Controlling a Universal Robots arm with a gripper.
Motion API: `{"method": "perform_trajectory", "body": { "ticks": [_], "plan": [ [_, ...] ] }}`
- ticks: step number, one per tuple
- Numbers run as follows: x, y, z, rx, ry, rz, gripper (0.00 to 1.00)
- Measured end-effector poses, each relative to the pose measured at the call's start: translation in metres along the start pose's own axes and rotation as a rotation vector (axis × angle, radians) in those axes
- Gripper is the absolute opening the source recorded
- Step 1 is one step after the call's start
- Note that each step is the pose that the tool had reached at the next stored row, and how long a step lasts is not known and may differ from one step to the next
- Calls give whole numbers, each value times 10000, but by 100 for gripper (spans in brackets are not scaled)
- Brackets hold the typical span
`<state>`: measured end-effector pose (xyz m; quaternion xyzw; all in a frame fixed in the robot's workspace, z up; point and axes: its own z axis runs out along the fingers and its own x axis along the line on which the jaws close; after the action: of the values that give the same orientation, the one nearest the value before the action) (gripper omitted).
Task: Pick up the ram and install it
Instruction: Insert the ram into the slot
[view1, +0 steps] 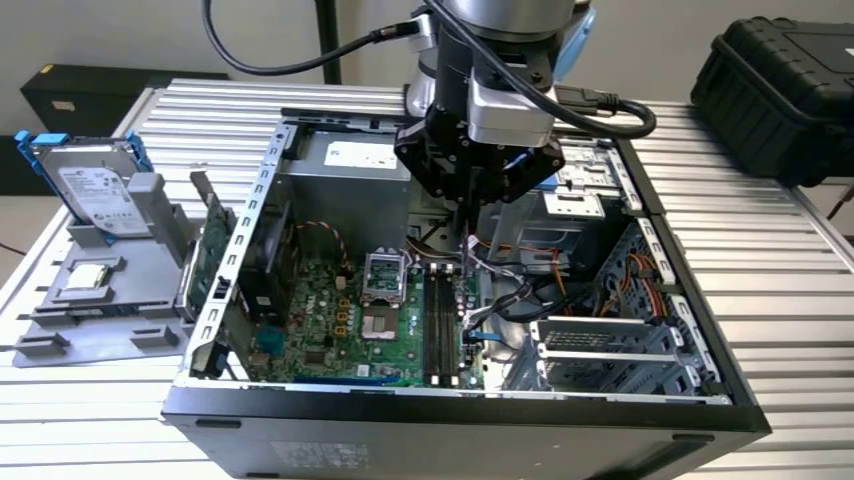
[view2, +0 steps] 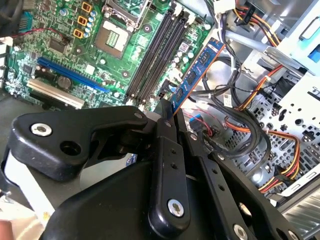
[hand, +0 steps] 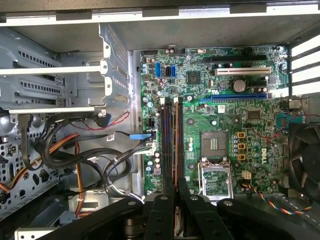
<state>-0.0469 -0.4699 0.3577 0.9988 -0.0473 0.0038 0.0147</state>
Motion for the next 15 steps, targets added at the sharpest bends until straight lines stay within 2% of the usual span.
{"method": "perform_trajectory", "body": {
  "ticks": [12, 15],
  "plan": [
    [0, 0, 3, 25, -5, 0, 0],
    [0, -1, 31, 25, -5, -3, 0]
  ]
}}
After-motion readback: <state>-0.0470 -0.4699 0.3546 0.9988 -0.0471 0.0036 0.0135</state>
